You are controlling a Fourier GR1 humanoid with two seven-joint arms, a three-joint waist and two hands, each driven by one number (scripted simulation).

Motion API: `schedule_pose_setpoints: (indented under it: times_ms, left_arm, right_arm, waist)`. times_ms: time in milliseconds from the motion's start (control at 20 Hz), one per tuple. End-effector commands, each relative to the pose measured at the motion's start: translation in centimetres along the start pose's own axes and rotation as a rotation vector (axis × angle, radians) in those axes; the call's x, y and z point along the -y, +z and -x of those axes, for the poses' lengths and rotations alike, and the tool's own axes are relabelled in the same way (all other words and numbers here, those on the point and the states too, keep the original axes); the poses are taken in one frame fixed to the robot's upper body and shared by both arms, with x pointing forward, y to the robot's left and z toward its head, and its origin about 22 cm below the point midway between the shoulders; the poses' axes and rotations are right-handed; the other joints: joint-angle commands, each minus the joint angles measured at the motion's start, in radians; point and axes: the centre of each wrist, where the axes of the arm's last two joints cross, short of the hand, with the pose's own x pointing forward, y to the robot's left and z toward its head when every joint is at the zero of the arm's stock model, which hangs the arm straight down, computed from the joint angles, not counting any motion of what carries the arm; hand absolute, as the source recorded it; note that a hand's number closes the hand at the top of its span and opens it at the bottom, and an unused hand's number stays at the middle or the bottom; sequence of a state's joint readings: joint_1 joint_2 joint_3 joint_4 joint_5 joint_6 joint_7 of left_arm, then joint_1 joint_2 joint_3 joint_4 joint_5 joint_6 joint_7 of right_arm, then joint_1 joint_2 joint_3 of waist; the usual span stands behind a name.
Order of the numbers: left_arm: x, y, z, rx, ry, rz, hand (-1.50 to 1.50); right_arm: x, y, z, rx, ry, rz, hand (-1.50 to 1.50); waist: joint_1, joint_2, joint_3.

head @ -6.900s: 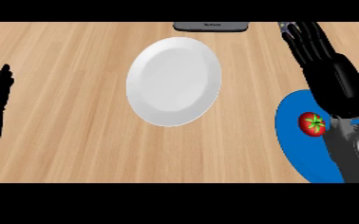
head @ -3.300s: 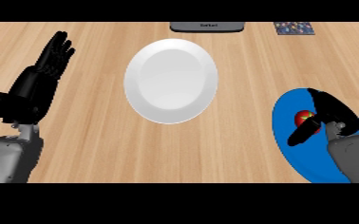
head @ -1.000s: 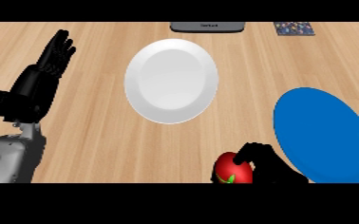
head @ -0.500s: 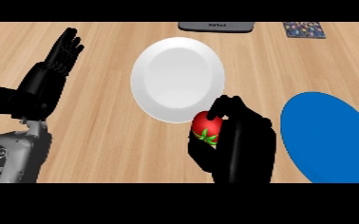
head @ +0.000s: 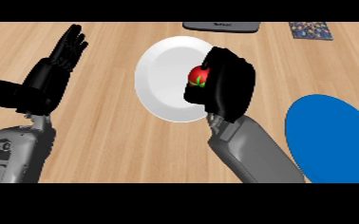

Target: Pick the tomato from the plate and place it in the plate

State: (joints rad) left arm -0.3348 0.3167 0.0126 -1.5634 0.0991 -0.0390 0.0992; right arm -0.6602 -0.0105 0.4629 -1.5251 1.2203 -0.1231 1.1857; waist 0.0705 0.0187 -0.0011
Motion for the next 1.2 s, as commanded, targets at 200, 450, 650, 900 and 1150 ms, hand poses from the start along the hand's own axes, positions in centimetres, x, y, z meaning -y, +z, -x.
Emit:
schedule_pose_setpoints:
  times_ms: [200, 450, 650, 900, 1150]
  left_arm:
    - [0.8, -0.2, 0.0, 0.011, -0.007, 0.011, 0.00]
    - [1.1, -0.8, -0.6, 0.013, 0.018, 0.024, 0.00]
    - [1.1, -0.3, -0.5, 0.021, 0.005, 0.034, 0.00]
    - [1.7, -0.8, -0.8, 0.020, 0.008, 0.037, 0.00]
    - [1.4, -0.8, -1.0, 0.013, 0.003, 0.027, 0.00]
  right_arm:
    - [-4.2, -5.1, -1.7, -0.250, 0.010, -0.058, 1.50]
    - [-6.1, -7.0, 0.3, -0.342, -0.104, -0.056, -1.50]
    - [-7.0, -8.2, 0.6, -0.358, -0.181, -0.080, -1.50]
    - [-7.4, -9.1, 0.2, -0.283, -0.336, 0.020, -1.50]
    - [-7.0, -9.7, -1.0, -0.263, -0.467, 0.152, -1.50]
  waist:
    - [0.016, 0.001, 0.001]
    - [0.022, 0.007, 0.002]
    - [0.045, 0.009, 0.002]
    - [0.049, 0.013, 0.003]
    - [0.030, 0.003, 0.002]
